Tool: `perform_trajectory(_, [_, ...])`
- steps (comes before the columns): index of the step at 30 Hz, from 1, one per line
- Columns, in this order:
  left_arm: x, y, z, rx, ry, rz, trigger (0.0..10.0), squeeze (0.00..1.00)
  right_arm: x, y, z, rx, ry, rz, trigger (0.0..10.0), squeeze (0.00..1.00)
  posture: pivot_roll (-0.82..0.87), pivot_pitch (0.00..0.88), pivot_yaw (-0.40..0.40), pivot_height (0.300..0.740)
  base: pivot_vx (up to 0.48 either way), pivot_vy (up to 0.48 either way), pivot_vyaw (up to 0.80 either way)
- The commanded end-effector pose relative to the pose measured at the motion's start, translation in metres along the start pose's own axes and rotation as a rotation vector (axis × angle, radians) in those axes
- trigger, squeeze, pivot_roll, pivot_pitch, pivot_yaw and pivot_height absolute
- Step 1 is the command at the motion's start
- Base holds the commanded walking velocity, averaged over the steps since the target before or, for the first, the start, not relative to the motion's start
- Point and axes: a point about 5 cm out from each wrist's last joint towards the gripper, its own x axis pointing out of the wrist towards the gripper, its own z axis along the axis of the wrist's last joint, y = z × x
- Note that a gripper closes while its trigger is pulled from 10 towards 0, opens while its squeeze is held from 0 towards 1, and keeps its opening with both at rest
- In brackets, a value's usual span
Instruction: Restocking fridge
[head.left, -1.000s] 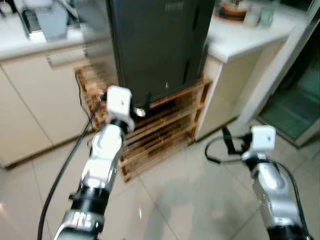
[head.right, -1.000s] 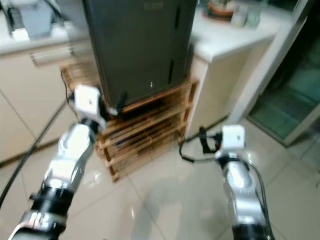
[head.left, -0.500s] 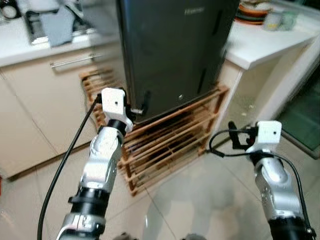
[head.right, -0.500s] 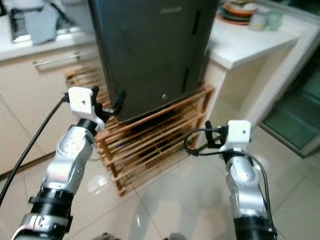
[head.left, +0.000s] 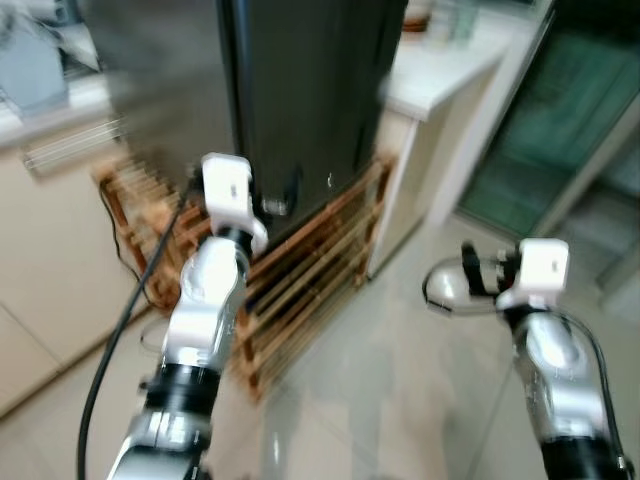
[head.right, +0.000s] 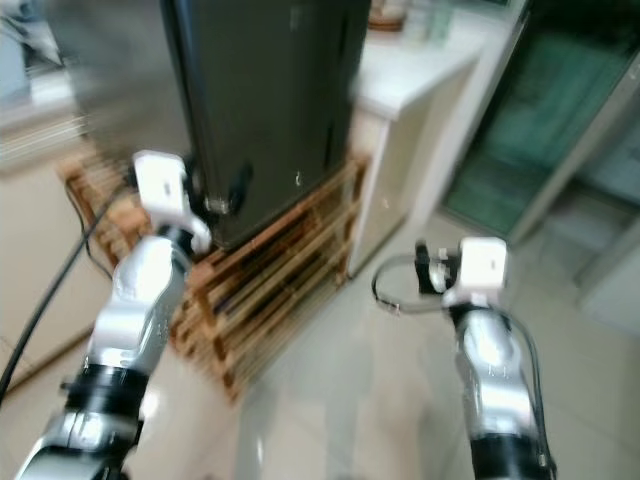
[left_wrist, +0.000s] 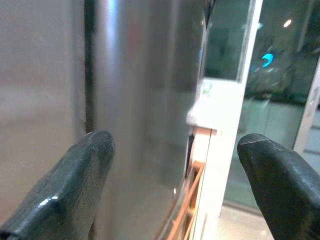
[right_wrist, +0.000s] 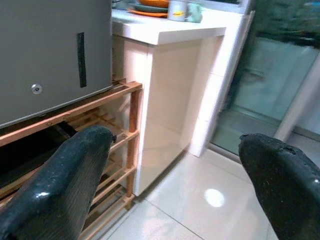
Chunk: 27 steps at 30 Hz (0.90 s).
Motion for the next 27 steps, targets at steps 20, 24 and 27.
perform_trajectory(20, [-0.107, 0.032, -0.037, 0.002, 0.183, 0.025, 10.0, 0.0, -0.081, 0.002, 0.013, -0.054, -0.088, 0.004, 10.0, 0.12, -0.1, 0.0, -0.022, 0.74, 0.013, 0.066, 0.0])
perform_trajectory(24, [-0.108, 0.006, -0.007, -0.03, 0.081, -0.017, 10.0, 0.0, -0.092, -0.001, 0.015, -0.084, -0.09, -0.002, 10.0, 0.12, -0.07, 0.0, -0.056, 0.74, 0.0, 0.0, 0.0])
perform_trajectory(27, [-0.093, 0.0, -0.005, -0.034, 0.046, -0.006, 10.0, 0.0, -0.078, 0.003, 0.016, -0.07, -0.1, 0.005, 10.0, 0.12, -0.06, 0.0, -0.06, 0.74, 0.16, 0.0, 0.0])
